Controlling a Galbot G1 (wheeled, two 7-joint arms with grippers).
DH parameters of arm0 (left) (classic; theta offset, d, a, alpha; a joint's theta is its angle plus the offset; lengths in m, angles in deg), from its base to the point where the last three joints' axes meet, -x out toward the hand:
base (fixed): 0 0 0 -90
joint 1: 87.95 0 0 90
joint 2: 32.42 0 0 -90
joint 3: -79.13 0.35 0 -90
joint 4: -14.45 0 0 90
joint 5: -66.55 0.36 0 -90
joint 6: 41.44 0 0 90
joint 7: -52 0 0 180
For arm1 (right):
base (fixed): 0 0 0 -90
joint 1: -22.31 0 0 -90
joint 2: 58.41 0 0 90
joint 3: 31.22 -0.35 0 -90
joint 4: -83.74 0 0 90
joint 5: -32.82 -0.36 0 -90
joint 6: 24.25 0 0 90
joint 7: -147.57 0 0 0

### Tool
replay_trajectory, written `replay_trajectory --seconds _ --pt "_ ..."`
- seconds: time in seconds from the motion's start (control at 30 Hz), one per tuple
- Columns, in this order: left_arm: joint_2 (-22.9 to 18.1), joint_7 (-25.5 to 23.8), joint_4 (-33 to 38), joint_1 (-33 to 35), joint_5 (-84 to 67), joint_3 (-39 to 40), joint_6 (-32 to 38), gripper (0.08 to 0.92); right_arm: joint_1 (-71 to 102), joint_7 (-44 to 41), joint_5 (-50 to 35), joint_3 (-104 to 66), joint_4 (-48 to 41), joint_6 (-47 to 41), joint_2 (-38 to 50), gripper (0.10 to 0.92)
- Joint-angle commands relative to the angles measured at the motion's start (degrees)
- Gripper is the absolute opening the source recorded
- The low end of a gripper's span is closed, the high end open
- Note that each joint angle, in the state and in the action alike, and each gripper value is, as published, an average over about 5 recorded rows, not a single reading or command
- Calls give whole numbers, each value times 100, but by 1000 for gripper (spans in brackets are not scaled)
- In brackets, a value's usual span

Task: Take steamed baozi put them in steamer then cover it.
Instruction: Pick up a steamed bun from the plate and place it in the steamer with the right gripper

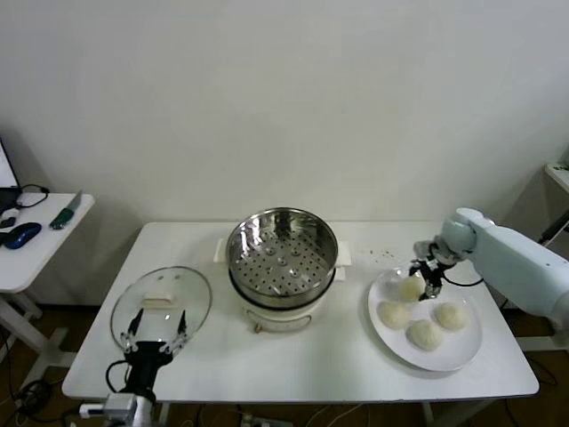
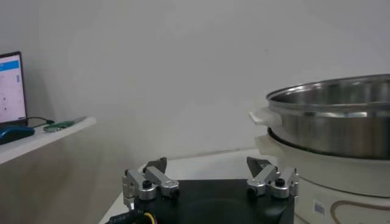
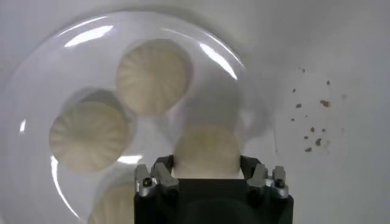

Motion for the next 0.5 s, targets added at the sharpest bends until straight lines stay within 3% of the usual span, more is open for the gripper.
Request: replay_trajectory --seconds 0.03,0.5 --pt "0 1 9 10 -1 6 0 823 -1201 -46 -28 839 257 663 -51 712" --pt "10 -40 36 105 68 80 11 823 -3021 -23 820 1632 829 2658 -1607 721"
